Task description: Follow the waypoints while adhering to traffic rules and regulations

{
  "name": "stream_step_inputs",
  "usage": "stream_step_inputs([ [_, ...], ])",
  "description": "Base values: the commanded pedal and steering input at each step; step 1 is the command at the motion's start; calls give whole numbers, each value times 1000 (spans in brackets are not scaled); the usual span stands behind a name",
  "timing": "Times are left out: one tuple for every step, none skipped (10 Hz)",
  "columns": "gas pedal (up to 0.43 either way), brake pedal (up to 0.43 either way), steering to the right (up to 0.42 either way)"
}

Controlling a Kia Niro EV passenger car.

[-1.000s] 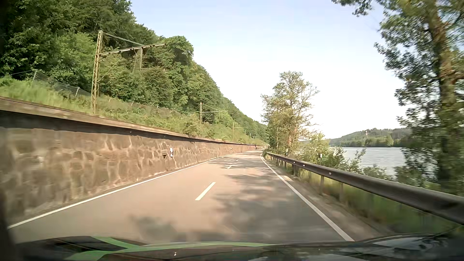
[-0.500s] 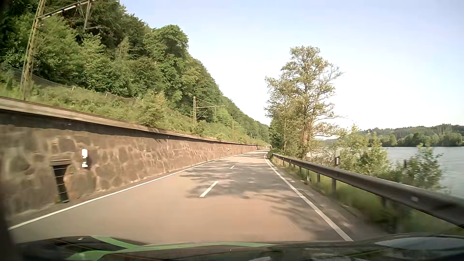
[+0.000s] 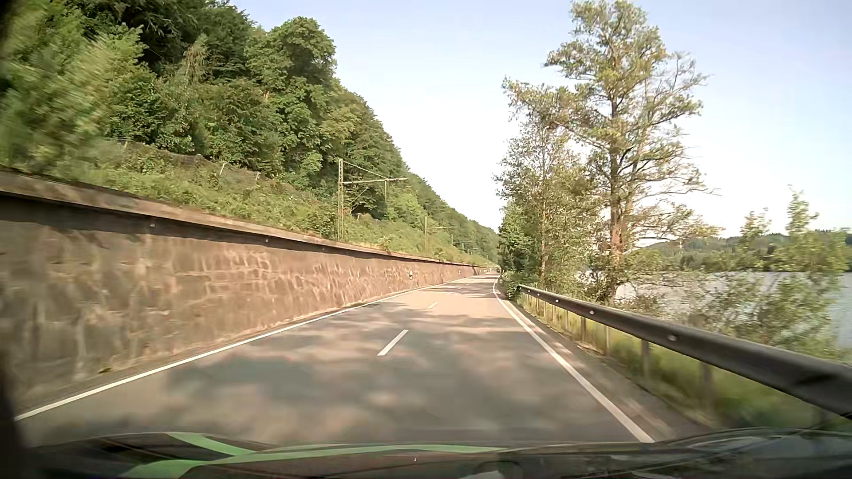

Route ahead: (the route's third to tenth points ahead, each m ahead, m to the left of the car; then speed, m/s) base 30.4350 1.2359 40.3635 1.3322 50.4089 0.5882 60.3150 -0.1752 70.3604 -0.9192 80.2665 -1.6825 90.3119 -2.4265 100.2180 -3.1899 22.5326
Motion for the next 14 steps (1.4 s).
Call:
stream_step_inputs([
  [67,0,2],
  [67,0,3],
  [67,0,3],
  [87,0,6],
  [87,0,9],
  [98,0,11],
  [98,0,11],
  [118,0,11],
  [130,0,11],
  [130,0,11],
  [138,0,11],
  [150,0,10],
  [157,0,10],
  [177,0,9],
])
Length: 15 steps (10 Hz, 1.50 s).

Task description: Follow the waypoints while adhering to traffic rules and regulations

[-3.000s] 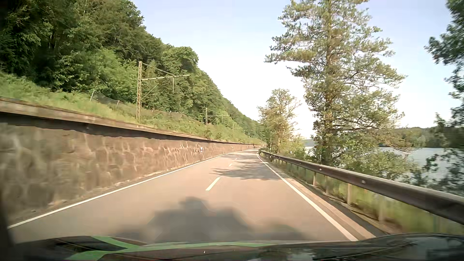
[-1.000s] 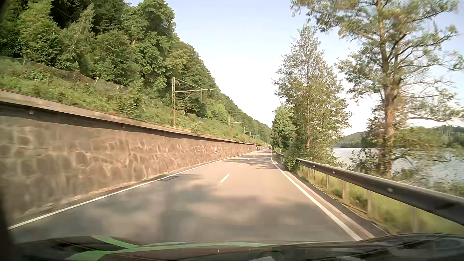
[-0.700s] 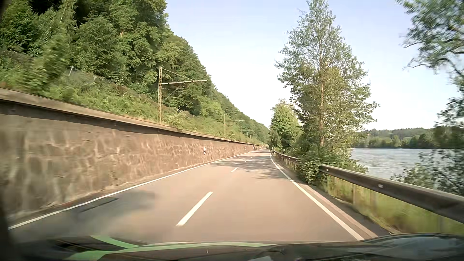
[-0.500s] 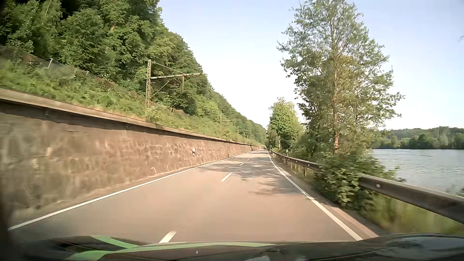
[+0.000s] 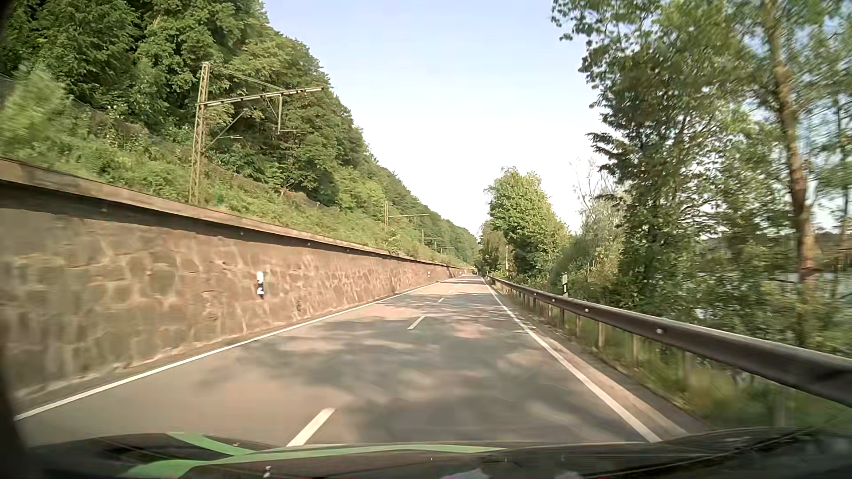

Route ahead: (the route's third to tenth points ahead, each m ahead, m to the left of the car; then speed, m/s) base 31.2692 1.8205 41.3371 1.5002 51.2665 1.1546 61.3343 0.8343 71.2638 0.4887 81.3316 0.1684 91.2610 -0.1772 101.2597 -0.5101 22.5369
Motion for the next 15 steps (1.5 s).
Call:
stream_step_inputs([
  [189,0,8],
  [189,0,7],
  [197,0,8],
  [197,0,7],
  [209,0,7],
  [209,0,6],
  [209,0,5],
  [209,0,4],
  [220,0,1],
  [220,0,-1],
  [220,0,-1],
  [220,0,-1],
  [220,0,-1],
  [220,0,-1],
  [220,0,-1],
])
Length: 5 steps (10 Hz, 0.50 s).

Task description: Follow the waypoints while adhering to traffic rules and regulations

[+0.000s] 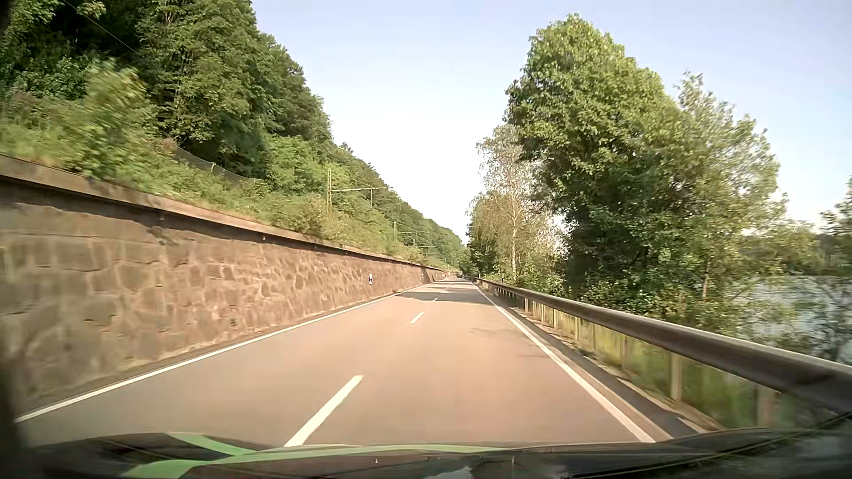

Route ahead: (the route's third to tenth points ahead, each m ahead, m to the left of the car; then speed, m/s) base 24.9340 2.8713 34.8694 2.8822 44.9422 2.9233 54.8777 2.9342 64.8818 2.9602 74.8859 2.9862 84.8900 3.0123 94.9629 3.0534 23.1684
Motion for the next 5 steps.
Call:
stream_step_inputs([
  [220,0,-1],
  [220,0,-1],
  [220,0,-1],
  [220,0,-1],
  [220,0,-1],
])
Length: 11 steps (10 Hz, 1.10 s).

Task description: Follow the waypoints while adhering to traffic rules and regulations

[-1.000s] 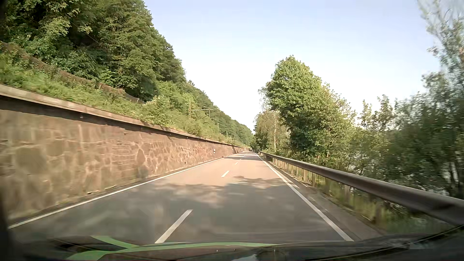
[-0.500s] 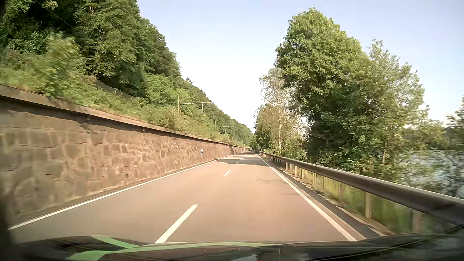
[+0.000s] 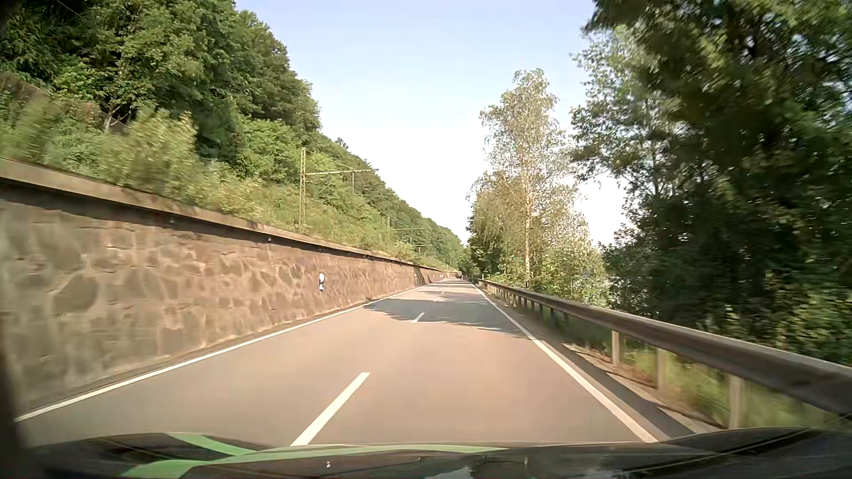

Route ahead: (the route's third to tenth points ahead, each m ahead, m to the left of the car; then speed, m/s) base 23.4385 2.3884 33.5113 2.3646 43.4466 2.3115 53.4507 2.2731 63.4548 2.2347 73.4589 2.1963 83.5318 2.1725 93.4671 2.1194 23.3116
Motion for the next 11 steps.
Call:
stream_step_inputs([
  [228,0,-1],
  [228,0,-1],
  [228,0,-1],
  [228,0,-1],
  [220,0,-1],
  [197,0,-1],
  [169,0,-1],
  [169,0,-1],
  [169,0,-1],
  [177,0,-1],
  [177,0,-1],
])
